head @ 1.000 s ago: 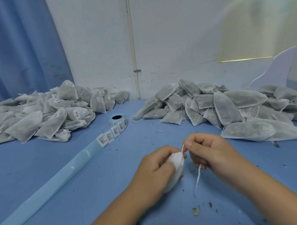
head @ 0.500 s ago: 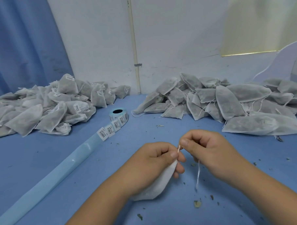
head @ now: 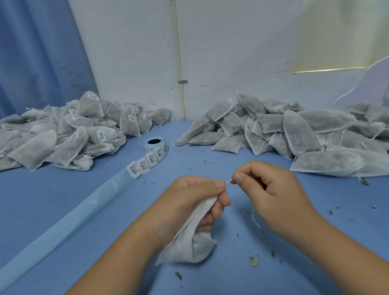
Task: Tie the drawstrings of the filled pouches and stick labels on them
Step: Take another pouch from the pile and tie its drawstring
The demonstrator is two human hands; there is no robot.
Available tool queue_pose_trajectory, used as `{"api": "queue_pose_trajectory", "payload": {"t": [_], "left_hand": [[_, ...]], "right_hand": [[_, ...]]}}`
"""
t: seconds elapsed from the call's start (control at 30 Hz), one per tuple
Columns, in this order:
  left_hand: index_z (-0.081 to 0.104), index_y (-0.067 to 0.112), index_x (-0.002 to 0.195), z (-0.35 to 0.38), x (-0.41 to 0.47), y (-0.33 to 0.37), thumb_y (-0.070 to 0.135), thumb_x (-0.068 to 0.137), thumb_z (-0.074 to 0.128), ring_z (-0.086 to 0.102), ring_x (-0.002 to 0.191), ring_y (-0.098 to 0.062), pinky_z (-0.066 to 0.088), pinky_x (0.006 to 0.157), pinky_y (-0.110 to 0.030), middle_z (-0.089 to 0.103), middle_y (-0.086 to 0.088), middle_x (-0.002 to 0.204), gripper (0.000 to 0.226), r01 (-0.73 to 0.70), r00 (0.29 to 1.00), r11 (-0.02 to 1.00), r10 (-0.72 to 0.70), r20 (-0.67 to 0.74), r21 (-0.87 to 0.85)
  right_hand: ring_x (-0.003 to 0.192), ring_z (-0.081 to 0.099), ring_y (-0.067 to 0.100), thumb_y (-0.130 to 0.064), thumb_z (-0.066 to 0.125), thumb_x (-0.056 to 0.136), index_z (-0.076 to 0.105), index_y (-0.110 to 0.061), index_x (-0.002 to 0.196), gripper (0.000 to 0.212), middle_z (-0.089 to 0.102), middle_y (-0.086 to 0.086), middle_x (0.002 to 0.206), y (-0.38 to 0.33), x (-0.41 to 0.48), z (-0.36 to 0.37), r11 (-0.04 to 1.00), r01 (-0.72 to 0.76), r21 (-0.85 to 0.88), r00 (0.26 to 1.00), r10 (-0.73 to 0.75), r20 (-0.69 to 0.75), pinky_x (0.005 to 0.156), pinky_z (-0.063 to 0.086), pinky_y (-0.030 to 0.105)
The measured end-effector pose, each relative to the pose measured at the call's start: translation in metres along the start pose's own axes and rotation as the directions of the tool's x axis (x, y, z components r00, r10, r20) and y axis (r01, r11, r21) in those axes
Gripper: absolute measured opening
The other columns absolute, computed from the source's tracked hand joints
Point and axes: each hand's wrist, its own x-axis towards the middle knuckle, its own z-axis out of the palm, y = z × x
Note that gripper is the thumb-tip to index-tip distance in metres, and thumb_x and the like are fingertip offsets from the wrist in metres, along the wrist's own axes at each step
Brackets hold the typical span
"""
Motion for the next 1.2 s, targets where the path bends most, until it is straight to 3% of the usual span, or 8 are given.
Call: {"api": "queue_pose_trajectory", "payload": {"t": [0.2,0.37,0.5,0.63,0.8,0.93,1.03,1.2], "left_hand": [[0.078,0.008,0.085,-0.002,0.001,-0.002,0.026,0.077,0.065,0.040,0.041,-0.007,0.035,0.042,-0.018,0.063,-0.003,0.064,0.023,-0.109,0.990,0.972,0.124,0.061,-0.209],[0.079,0.010,0.094,0.000,0.002,-0.001,0.022,0.080,0.065,0.038,0.043,-0.008,0.033,0.041,-0.018,0.061,0.000,0.065,0.024,-0.177,0.974,0.969,0.147,-0.174,-0.172],[0.078,0.016,0.075,-0.002,0.003,-0.002,0.034,0.086,0.069,0.057,0.059,-0.003,0.044,0.060,-0.022,0.072,0.006,0.077,0.023,-0.167,0.863,0.928,0.301,-0.405,0.334],[0.078,0.025,0.086,0.001,0.001,-0.006,0.021,0.093,0.064,0.062,0.072,0.007,0.040,0.066,-0.005,0.066,0.019,0.068,0.016,-0.156,0.843,0.716,0.455,-0.285,0.681],[0.074,0.030,0.081,0.010,-0.001,-0.009,0.041,0.086,0.064,0.058,0.067,0.003,0.043,0.064,-0.014,0.065,0.019,0.069,0.016,-0.136,0.920,0.571,0.376,-0.111,0.809],[0.070,0.026,0.058,0.016,-0.003,-0.001,0.031,0.075,0.060,0.040,0.044,0.000,0.033,0.047,-0.009,0.046,0.013,0.045,0.020,-0.113,0.956,0.811,0.245,-0.159,0.574],[0.061,0.014,0.051,0.007,0.000,0.004,0.023,0.059,0.062,0.027,0.038,-0.010,0.026,0.038,-0.019,0.031,0.005,0.043,0.012,0.025,0.985,0.999,-0.017,-0.172,0.044],[0.055,0.013,0.052,-0.013,0.011,0.001,0.015,0.057,0.058,0.026,0.032,-0.010,0.020,0.036,-0.018,0.026,0.006,0.041,0.007,0.188,0.966,0.857,-0.249,-0.066,-0.480]], "right_hand": [[0.058,0.049,0.003,-0.018,0.063,0.089,0.064,-0.017,0.072,0.017,0.054,-0.016,0.063,0.003,0.000,0.002,0.996,0.021,-0.085,0.999,-0.025,-0.044,0.056,0.035,0.009],[0.063,0.048,-0.002,-0.018,0.061,0.092,0.062,-0.015,0.073,0.019,0.051,-0.014,0.060,0.003,-0.004,0.008,0.975,0.122,-0.183,0.991,-0.110,0.075,0.059,0.034,0.010],[0.061,0.045,-0.003,-0.025,0.055,0.087,0.058,-0.021,0.072,0.016,0.043,-0.021,0.059,-0.003,-0.006,0.007,0.948,0.226,-0.225,0.968,-0.193,0.160,0.058,0.033,0.010],[0.056,0.044,0.000,-0.017,0.059,0.082,0.060,-0.018,0.068,0.014,0.044,-0.017,0.056,-0.006,-0.004,-0.001,0.958,0.223,-0.179,0.974,-0.212,0.079,0.055,0.031,0.008],[0.054,0.045,0.002,-0.014,0.059,0.080,0.063,-0.017,0.067,0.013,0.050,-0.022,0.059,-0.006,-0.001,-0.006,0.977,0.176,-0.117,0.984,-0.173,0.035,0.054,0.031,0.006],[0.056,0.046,0.004,-0.022,0.060,0.085,0.064,-0.021,0.068,0.017,0.052,-0.014,0.059,-0.002,-0.002,0.000,0.992,0.111,-0.065,0.990,-0.105,0.092,0.055,0.033,0.010],[0.059,0.048,0.004,-0.030,0.060,0.088,0.059,-0.023,0.065,0.024,0.054,-0.010,0.060,0.008,0.000,0.004,0.982,-0.027,-0.185,0.985,0.059,0.165,0.055,0.035,0.013],[0.089,0.054,0.008,-0.035,0.054,0.090,0.059,-0.028,0.090,0.008,0.057,-0.012,0.091,0.022,0.001,-0.001,0.811,-0.146,-0.567,0.958,0.258,0.123,0.075,0.041,0.023]]}}
